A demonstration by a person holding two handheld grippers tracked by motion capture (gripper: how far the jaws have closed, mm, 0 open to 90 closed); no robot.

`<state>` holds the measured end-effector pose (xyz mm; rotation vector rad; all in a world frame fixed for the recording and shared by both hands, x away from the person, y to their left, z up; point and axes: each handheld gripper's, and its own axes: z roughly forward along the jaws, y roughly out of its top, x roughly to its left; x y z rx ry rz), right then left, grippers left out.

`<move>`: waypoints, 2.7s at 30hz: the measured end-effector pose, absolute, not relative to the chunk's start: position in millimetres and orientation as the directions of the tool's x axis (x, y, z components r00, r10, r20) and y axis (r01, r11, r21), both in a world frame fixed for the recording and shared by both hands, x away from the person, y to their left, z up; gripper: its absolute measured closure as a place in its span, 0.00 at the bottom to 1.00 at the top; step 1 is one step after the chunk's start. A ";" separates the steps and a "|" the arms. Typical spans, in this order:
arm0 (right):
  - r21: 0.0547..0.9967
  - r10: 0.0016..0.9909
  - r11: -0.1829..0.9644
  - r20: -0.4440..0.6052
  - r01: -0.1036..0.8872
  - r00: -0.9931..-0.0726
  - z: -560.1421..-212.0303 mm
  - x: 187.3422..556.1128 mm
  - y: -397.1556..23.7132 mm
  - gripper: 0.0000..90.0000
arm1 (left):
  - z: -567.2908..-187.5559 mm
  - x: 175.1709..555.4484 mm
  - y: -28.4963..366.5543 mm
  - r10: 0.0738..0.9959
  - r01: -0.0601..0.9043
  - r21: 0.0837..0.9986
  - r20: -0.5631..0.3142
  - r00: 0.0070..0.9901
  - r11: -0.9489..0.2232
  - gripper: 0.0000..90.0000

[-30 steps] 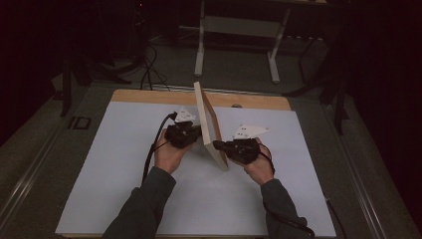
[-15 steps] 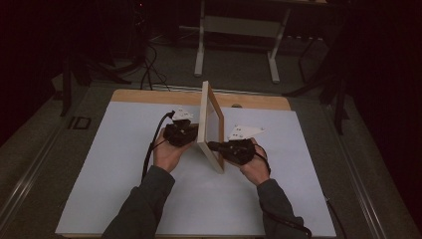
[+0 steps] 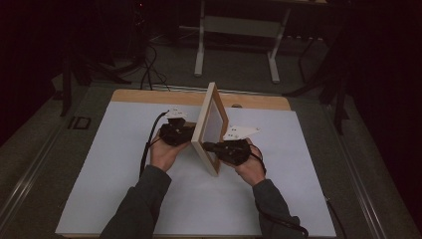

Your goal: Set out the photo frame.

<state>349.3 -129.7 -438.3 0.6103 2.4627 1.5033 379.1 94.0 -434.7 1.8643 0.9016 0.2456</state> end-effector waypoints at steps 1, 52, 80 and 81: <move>0.884 0.439 0.400 0.048 0.243 -0.897 -437.9 348.9 -128.6 1.00 | -434.4 377.3 94.7 0.695 0.462 0.861 -0.199 0.691 -0.213 1.00; 0.854 0.559 0.396 0.068 0.338 -0.826 -452.5 361.5 -160.3 0.65 | -394.6 333.9 91.2 0.736 0.465 0.875 -0.224 0.639 -0.137 0.34; 0.857 0.599 0.377 0.065 0.352 -0.798 -448.3 365.9 -178.4 0.64 | -411.2 321.9 81.7 0.808 0.475 0.856 -0.125 0.575 -0.206 0.64; 0.857 0.599 0.377 0.064 0.352 -0.798 -448.0 366.1 -178.5 0.64 | -411.1 322.1 82.9 0.810 0.476 0.856 -0.126 0.572 -0.204 0.65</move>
